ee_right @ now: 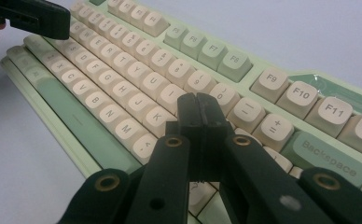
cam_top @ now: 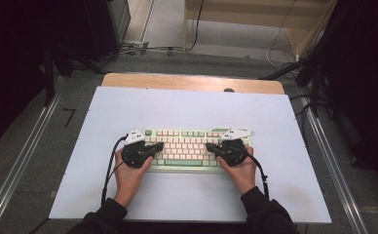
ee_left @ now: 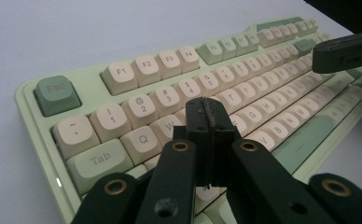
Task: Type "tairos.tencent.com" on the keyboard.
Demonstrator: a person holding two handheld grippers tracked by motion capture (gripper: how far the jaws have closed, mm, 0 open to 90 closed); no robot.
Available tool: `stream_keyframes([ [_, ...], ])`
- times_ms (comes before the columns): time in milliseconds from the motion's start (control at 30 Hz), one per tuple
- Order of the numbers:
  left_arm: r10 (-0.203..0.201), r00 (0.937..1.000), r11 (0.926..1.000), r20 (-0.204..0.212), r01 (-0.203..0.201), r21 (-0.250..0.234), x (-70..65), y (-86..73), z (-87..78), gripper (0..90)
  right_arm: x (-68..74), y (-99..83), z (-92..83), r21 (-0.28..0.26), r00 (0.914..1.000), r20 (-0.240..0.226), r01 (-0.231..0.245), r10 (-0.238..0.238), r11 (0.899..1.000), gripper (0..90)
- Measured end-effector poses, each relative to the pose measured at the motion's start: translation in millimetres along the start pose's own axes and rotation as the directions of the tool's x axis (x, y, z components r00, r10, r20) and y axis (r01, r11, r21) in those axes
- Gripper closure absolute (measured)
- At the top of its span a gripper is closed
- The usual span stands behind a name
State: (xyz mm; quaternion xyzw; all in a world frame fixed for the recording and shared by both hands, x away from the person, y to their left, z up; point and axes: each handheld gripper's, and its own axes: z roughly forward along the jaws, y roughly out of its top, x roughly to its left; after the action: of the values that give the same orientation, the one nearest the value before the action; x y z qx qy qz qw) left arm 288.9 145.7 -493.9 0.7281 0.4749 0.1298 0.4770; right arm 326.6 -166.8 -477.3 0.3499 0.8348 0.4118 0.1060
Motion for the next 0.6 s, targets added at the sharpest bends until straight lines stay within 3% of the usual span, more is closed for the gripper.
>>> stream_keyframes([
  [600,-0.001,1.0000,1.0000,0.002,0.001,0.001,-0.3,-0.2,0.2,90.0,0.7,-3.3,2.2,0.013,1.0000,-0.001,0.000,0.000,1.000,88.2],
])
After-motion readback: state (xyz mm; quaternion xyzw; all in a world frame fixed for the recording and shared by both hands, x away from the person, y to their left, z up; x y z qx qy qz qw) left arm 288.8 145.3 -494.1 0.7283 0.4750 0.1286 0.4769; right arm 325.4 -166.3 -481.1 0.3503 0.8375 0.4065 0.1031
